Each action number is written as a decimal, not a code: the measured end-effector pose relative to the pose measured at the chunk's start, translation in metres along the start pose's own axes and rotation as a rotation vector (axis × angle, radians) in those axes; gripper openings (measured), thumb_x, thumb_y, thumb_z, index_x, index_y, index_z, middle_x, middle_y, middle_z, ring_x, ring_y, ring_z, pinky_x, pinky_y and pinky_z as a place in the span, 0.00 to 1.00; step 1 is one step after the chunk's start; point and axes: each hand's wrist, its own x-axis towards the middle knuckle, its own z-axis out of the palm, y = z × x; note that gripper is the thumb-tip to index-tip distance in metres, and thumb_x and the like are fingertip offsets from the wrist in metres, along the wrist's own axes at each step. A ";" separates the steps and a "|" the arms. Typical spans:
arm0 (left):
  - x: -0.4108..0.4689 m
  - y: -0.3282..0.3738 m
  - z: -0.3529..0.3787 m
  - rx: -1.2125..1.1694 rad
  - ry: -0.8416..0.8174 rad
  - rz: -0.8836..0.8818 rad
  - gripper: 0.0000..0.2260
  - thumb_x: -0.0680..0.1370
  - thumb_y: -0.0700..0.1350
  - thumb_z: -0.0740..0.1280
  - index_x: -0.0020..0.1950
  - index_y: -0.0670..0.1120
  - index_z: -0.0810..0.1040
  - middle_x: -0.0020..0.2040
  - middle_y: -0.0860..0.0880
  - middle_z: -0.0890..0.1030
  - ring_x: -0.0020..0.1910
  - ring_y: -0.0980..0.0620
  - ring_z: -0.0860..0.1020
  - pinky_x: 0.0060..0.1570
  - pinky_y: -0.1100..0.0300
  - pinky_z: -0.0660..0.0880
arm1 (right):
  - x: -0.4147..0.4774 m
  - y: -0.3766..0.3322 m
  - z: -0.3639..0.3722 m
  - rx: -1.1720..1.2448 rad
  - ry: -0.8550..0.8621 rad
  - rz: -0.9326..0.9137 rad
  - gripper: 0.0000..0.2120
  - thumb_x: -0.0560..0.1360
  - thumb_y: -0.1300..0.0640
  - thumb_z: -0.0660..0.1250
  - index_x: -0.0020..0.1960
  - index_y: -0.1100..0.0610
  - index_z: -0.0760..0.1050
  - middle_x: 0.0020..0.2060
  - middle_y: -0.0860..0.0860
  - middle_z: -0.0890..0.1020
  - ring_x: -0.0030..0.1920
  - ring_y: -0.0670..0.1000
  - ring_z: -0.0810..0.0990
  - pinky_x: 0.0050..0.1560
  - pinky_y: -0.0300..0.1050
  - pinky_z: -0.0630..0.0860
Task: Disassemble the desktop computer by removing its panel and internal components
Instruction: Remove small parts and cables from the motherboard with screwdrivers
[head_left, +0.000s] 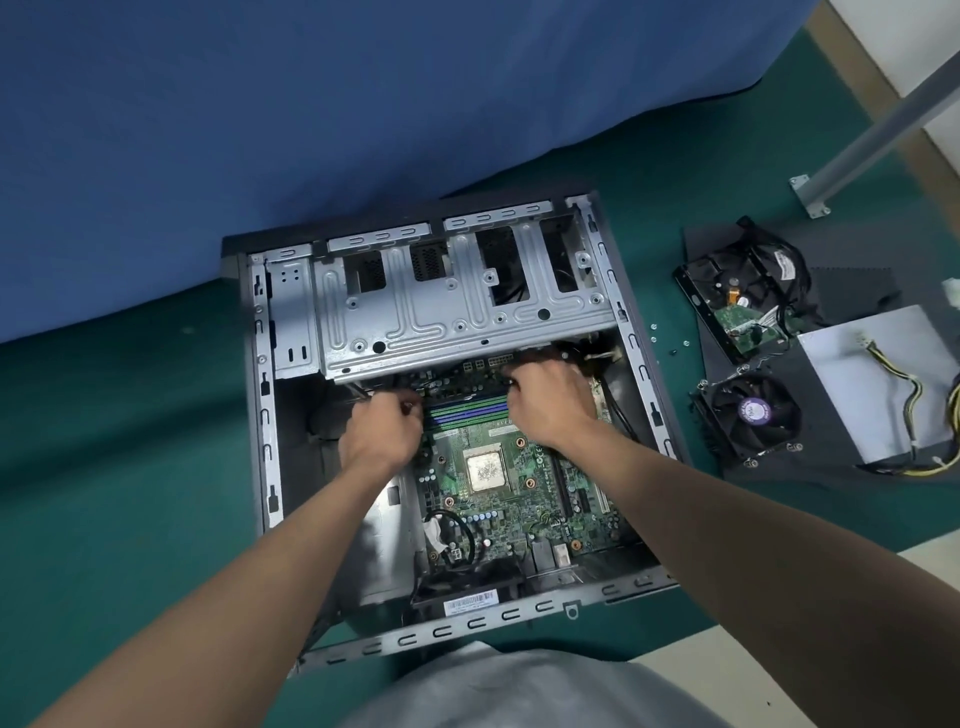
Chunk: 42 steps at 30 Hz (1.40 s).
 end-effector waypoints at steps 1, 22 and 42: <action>-0.002 0.000 0.000 0.006 -0.008 0.011 0.12 0.80 0.48 0.63 0.62 0.56 0.78 0.52 0.44 0.81 0.51 0.42 0.79 0.53 0.50 0.76 | 0.001 -0.001 -0.001 -0.062 -0.030 -0.053 0.15 0.76 0.62 0.63 0.61 0.53 0.77 0.33 0.47 0.76 0.37 0.50 0.77 0.56 0.49 0.75; -0.025 0.025 0.021 0.387 -0.023 0.304 0.20 0.78 0.46 0.64 0.70 0.48 0.71 0.70 0.45 0.72 0.69 0.43 0.68 0.66 0.51 0.68 | -0.097 0.094 -0.132 0.881 0.391 0.037 0.02 0.75 0.58 0.68 0.44 0.53 0.77 0.35 0.47 0.81 0.35 0.43 0.78 0.35 0.37 0.73; -0.025 0.029 0.035 0.356 -0.216 0.342 0.14 0.80 0.49 0.65 0.64 0.47 0.76 0.59 0.43 0.80 0.54 0.43 0.78 0.53 0.54 0.75 | -0.087 0.127 0.000 0.135 0.094 0.615 0.14 0.80 0.62 0.50 0.65 0.59 0.63 0.56 0.64 0.78 0.56 0.66 0.76 0.51 0.54 0.72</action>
